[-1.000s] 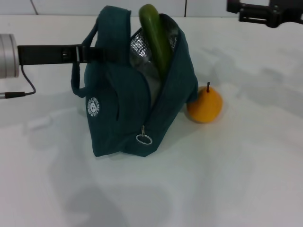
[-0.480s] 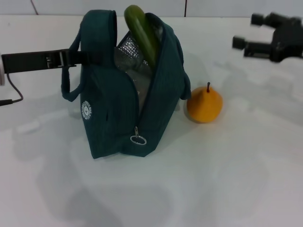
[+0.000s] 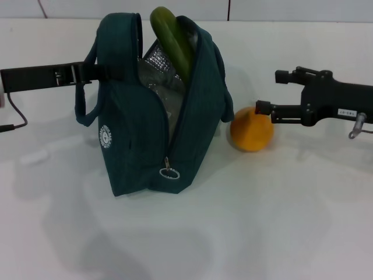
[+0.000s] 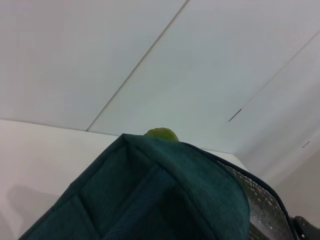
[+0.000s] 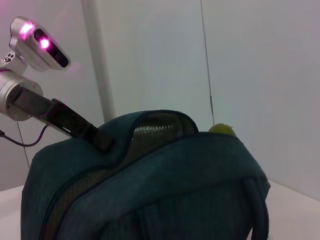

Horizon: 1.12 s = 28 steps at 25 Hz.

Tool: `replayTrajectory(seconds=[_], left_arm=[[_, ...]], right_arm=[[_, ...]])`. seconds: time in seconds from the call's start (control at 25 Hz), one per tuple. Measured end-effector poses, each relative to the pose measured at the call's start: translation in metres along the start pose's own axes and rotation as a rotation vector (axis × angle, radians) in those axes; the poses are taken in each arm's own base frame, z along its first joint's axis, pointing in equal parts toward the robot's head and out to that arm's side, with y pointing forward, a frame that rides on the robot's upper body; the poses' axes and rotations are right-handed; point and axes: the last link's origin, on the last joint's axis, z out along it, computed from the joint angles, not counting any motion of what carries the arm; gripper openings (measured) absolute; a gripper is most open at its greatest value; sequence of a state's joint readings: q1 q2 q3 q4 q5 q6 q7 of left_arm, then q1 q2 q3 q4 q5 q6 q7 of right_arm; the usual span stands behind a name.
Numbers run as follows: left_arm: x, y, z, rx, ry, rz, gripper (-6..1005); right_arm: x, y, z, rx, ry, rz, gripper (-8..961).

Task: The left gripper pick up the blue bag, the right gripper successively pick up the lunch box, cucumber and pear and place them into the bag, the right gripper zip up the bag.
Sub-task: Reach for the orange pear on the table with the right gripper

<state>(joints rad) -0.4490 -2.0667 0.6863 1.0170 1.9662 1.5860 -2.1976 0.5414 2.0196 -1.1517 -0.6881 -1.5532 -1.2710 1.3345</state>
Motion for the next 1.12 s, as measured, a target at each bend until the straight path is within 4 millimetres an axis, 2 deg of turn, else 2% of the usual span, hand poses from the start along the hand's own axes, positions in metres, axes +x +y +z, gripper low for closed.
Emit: replayTrajectory(seconds=[1.12], left_arm=[[0.005,0.002,0.008,-0.019,0.013,0.005,41]], right_arm=[[0.013,0.001,0.019,-0.007,0.007,-0.017,836]])
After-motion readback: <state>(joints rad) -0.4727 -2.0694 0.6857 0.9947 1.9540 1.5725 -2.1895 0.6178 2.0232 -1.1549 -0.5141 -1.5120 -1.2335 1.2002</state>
